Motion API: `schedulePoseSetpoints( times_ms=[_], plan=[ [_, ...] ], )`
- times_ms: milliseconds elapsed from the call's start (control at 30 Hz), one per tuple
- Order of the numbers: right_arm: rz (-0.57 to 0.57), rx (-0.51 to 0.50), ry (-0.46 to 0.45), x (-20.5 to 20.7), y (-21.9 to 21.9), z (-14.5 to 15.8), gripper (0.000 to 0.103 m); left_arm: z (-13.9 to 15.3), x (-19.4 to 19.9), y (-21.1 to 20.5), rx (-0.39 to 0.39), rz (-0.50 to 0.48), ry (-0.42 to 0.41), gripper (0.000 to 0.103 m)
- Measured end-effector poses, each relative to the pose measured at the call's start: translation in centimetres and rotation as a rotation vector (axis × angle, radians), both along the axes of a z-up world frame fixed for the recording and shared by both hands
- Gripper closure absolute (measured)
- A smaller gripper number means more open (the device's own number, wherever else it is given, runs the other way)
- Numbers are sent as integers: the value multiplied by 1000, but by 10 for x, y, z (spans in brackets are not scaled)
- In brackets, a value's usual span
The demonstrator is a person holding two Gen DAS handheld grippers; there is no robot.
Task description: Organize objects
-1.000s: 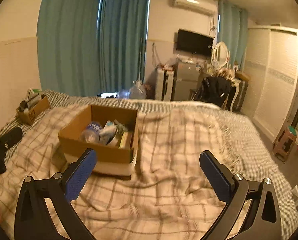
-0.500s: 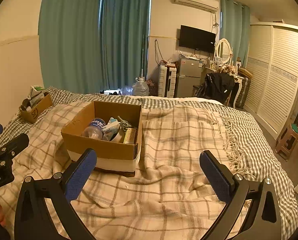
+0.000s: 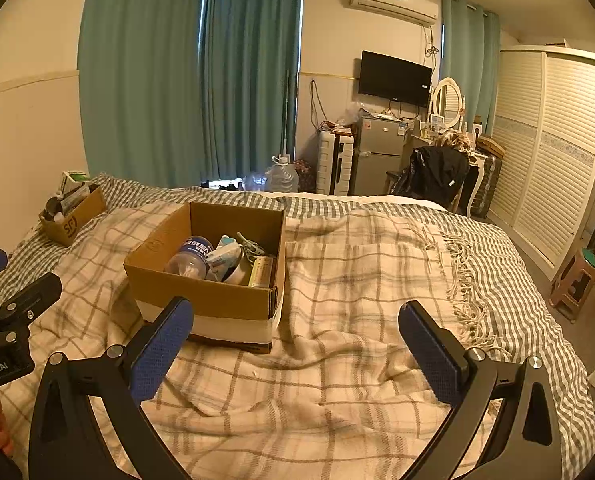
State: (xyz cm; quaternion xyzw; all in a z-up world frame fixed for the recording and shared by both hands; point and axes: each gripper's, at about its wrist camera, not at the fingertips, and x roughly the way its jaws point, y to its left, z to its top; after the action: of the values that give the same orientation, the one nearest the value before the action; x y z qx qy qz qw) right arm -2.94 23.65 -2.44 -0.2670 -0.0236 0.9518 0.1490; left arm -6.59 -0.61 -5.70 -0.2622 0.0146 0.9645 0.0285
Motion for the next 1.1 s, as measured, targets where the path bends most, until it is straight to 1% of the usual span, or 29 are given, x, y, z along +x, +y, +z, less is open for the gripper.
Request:
schedulePoseSetpoints(
  times_ms=[233, 367, 467, 600, 700, 900, 1100],
  plan=[
    [1, -2, -2, -1, -1, 1, 0, 0, 1, -2, 12, -11, -10, 0],
    [1, 4, -10, -2, -2, 0, 0, 0, 2, -1, -3, -13, -6, 0],
    [4, 3, -9, -2, -3, 0, 0, 0, 2, -2, 1, -11, -6, 0],
    [2, 8, -18, -5, -3, -3, 0, -1, 0, -4, 7, -22, -32, 0],
    [0, 8, -23, -7, -3, -4, 0, 0, 2, -5, -2, -11, -20, 0],
    [2, 9, -21, -8, -3, -6, 0, -1, 2, -5, -11, 3, -20, 0],
    [4, 9, -22, -8, -4, -7, 0, -1, 4, -6, -3, 4, -13, 0]
  ],
)
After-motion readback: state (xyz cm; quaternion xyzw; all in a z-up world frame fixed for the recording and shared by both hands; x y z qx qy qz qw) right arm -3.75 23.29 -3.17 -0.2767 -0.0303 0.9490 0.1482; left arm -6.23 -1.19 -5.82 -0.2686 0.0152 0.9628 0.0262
